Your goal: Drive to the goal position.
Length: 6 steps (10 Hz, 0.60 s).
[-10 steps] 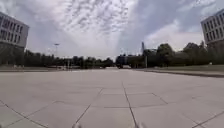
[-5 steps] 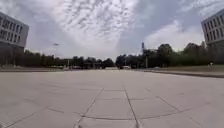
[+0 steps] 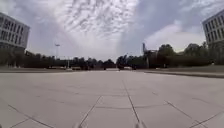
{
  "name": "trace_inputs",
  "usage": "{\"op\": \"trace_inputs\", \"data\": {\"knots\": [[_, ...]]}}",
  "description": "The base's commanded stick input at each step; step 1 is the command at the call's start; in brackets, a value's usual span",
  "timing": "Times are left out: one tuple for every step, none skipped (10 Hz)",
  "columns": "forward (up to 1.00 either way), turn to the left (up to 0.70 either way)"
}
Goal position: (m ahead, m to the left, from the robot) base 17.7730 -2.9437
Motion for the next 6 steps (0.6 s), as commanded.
{"op": "trace_inputs", "data": {"knots": [[0.7, 0.0], [0.7, 0.0], [0.7, 0.0], [0.7, 0.0], [0.7, 0.0], [0.7, 0.0]]}}
